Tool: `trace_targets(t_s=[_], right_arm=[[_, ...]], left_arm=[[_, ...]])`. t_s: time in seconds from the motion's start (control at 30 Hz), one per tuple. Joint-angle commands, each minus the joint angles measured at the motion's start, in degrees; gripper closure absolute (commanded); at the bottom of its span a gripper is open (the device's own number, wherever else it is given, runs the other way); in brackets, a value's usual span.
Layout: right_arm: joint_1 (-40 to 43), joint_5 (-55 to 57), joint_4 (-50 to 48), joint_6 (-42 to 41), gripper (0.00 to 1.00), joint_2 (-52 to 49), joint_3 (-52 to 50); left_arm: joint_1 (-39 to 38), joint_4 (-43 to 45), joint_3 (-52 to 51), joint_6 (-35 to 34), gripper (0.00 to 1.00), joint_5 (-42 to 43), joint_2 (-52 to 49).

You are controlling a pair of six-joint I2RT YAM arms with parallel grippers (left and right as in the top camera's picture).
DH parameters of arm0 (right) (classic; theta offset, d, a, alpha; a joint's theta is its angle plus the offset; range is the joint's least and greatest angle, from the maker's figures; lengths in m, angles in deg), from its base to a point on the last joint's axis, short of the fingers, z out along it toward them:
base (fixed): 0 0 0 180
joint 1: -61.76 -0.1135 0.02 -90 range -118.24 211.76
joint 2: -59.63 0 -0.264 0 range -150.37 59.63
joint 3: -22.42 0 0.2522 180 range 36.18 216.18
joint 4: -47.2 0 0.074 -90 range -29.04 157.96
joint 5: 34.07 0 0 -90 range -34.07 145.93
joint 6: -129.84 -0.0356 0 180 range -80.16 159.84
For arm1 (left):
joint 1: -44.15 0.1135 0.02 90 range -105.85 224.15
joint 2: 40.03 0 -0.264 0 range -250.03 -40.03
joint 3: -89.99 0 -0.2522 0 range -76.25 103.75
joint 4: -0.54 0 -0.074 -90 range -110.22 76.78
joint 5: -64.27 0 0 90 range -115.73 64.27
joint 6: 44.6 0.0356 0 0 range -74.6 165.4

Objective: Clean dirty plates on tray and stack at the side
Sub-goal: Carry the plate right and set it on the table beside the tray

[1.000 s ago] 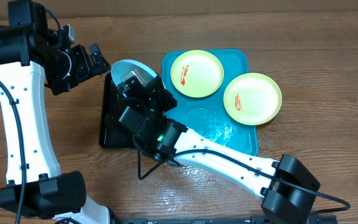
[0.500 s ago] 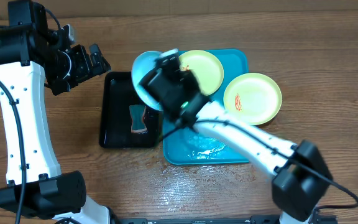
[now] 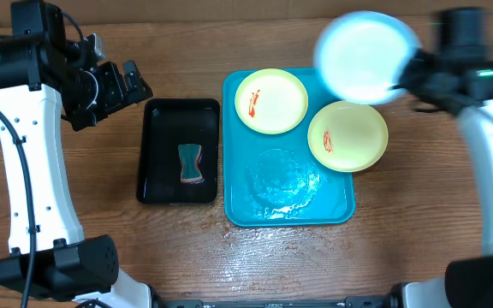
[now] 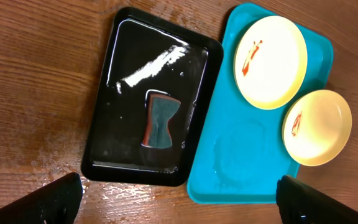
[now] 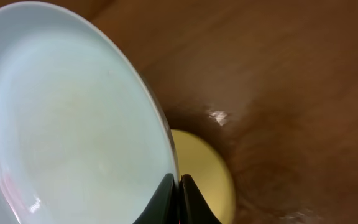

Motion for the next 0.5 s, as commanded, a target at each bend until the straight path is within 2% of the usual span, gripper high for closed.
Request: trace_targets(t_s=[0.0,0.07,0.2,0.47], right_arm=[[11.21,-4.15,2.45,-1.18,0.96,-3.13,-2.71],[17.00,-4.35,3.45,-1.18,0.96,-5.22,-4.55],[23.39,-4.52,3.30,-1.18,0.96,-8.41,-9.81],[23.78,-4.59,-3.19,-2.95,0.96,-9.35,-25.75]], left_arm=[[-0.04,0.07,1.14,1.29,0.00,-0.24,1.07],[-0.04,0.07,1.14,1.29,0.00,-0.24,1.07],[-0.04,0.07,1.14,1.29,0.00,-0.24,1.07],[-0.02,0.07,1.14,1.27,0.00,-0.24,1.07]])
